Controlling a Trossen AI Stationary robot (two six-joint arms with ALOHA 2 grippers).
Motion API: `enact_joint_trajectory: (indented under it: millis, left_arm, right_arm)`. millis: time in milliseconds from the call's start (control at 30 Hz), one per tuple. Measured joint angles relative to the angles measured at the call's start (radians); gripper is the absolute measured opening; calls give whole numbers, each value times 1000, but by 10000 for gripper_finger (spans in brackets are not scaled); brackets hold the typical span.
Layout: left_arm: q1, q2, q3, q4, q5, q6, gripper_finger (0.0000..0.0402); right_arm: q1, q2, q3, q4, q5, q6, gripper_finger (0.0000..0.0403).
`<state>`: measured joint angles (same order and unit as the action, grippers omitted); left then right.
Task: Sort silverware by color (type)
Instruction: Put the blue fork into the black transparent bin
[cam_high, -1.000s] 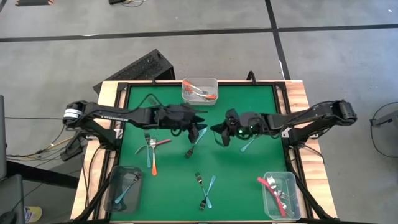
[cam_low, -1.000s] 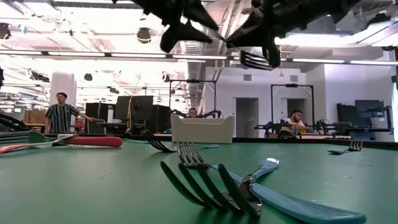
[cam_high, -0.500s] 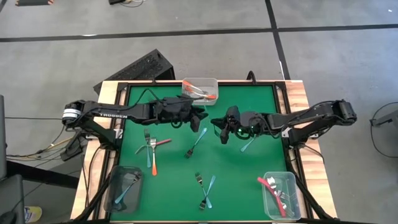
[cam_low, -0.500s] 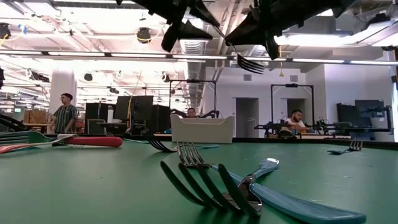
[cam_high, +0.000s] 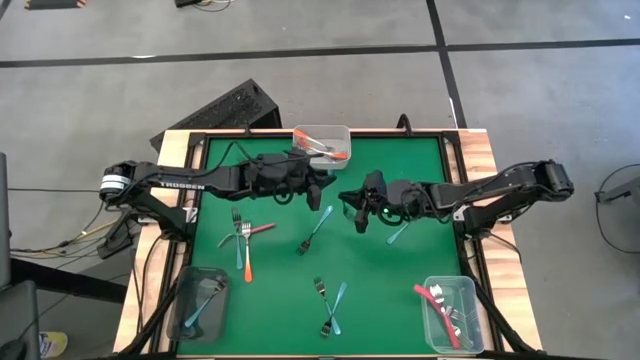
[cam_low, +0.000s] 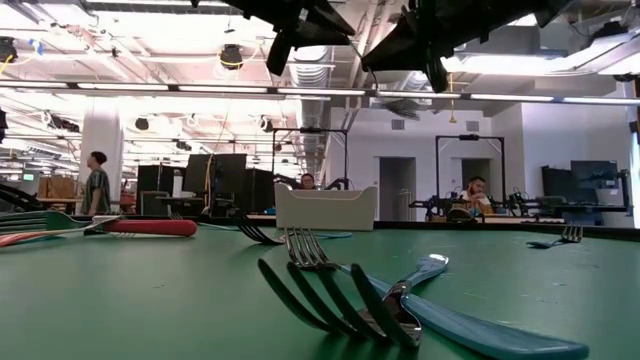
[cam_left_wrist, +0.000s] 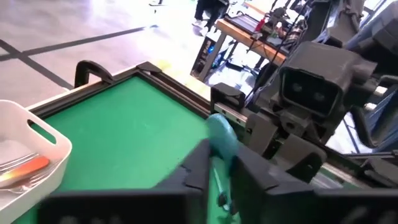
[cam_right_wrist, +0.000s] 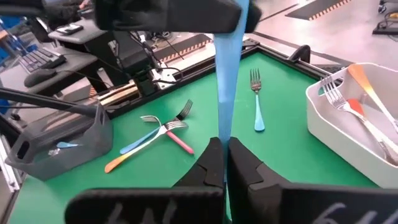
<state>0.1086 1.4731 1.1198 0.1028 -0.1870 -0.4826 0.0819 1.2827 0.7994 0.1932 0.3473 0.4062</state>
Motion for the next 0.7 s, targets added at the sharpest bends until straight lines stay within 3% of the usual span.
enact_joint_trajectory:
  millis: [67,233,433,633,700]
  left_arm:
    - [6,0,0,2,23,11,9]
    - [11,-4,0,-31,97,63,2]
    - [11,-129,-2,-478,203,69,1]
    - [-32,-318,-1,-1024,584,-105,0]
    - [-95,-386,-1,-1169,599,-201,0]
  right_arm:
    - [2,0,0,4,0,8,14]
    - [-8,0,0,0,-8,67,64]
    - [-32,-9,0,2,-10,156,133]
    - [-38,-3,0,-45,-10,227,169]
    - [-45,0,0,-82,-10,244,171]
